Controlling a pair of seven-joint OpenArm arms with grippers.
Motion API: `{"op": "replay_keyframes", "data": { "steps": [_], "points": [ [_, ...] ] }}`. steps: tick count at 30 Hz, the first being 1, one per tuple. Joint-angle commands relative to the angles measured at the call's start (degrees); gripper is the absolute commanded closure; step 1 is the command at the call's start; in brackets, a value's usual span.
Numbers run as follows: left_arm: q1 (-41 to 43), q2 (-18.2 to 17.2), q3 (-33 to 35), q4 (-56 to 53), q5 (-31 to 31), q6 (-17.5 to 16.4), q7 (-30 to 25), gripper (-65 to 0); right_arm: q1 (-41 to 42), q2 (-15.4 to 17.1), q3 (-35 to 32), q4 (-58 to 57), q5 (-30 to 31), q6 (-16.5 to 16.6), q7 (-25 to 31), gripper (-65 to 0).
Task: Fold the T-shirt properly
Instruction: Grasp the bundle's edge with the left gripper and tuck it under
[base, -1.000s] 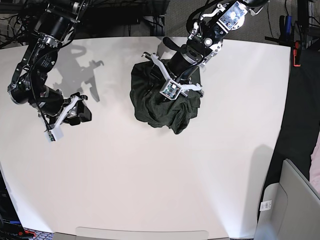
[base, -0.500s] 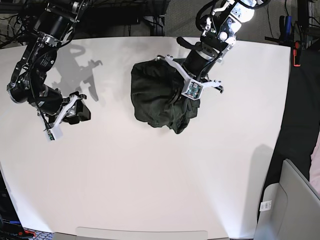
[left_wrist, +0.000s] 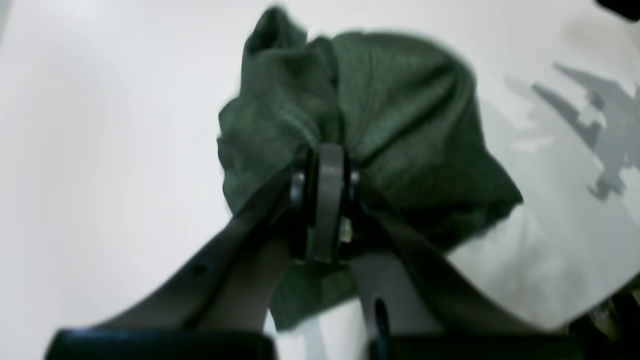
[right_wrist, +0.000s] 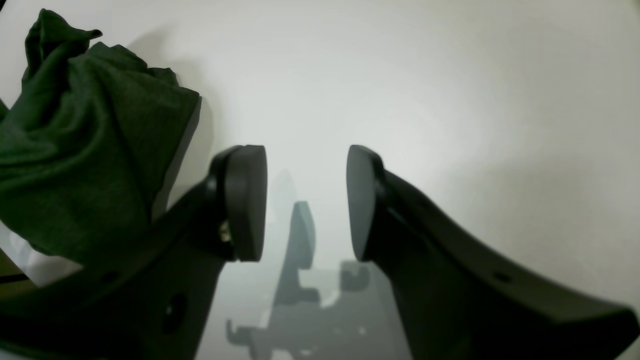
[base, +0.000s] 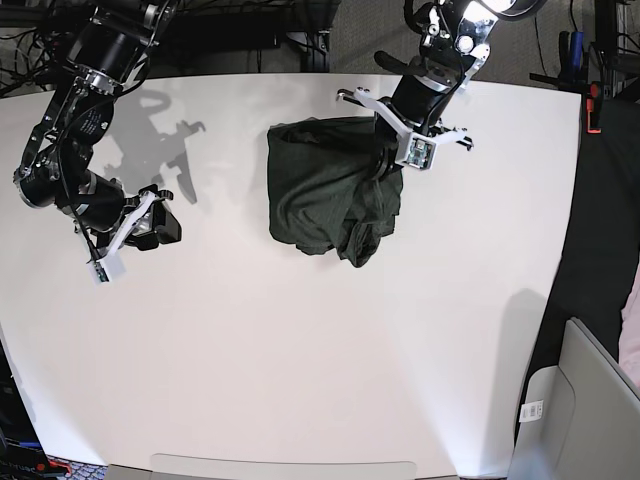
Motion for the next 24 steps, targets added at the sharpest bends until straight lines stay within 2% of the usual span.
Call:
{"op": "replay_keyframes", "data": {
  "steps": [1, 10, 18, 24],
  "points": [
    [0.37, -0.16, -0.23, 1.08, 0.22, -0.27, -1.79, -0.4, 1.23, 0.49, 0.00, 0.75, 1.10, 0.32, 1.01, -26.4],
    [3.88, -0.16, -0.58, 1.08, 0.22, -0.18, -1.79, -0.4, 2.02, 0.32, -0.17, 0.31, 1.10, 0.32, 1.01, -26.4],
    [5.55, -0.25, -0.49, 1.08, 0.22, -0.09, -1.70, -0.4, 3.78, -1.88, -0.35, -3.21, 1.10, 0.32, 1.01, -26.4],
    [7.22, -0.25, -0.49, 0.90, 0.22, -0.01, -1.26, -0.4, 4.39, -1.88, -2.81, -3.21, 1.01, 0.32, 1.01, -26.4]
  ]
}}
